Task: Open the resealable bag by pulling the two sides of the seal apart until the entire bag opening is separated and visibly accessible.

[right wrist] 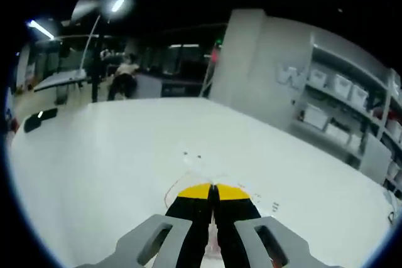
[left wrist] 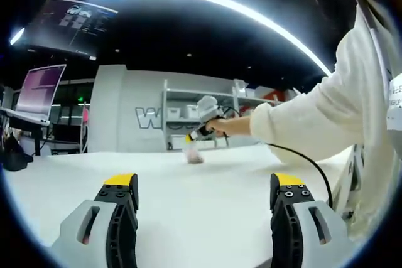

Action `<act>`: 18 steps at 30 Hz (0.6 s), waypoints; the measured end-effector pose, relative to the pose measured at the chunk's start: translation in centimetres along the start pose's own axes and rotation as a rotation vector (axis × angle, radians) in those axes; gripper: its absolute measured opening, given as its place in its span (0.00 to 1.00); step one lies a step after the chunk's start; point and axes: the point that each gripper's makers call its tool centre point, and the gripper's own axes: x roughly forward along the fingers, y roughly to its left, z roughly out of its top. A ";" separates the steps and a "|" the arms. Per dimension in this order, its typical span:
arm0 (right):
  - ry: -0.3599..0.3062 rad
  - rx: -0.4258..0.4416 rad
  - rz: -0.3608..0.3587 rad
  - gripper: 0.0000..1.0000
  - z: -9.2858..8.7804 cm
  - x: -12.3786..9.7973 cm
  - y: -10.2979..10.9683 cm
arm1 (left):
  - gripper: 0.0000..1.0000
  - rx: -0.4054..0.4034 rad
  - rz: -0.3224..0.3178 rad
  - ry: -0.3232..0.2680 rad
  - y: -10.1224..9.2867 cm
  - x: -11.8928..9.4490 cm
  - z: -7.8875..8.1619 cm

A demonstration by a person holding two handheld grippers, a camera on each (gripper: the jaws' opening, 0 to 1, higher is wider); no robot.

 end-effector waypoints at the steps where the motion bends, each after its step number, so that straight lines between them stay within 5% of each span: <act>1: 0.002 0.003 0.008 0.00 -0.1 0.1 0.3 | 0.85 -0.002 0.000 0.000 0.0 0.0 0.0; 18: 0.024 0.034 0.060 0.00 -2.0 1.4 3.5 | 0.85 -0.009 -0.005 -0.015 -0.3 0.1 0.3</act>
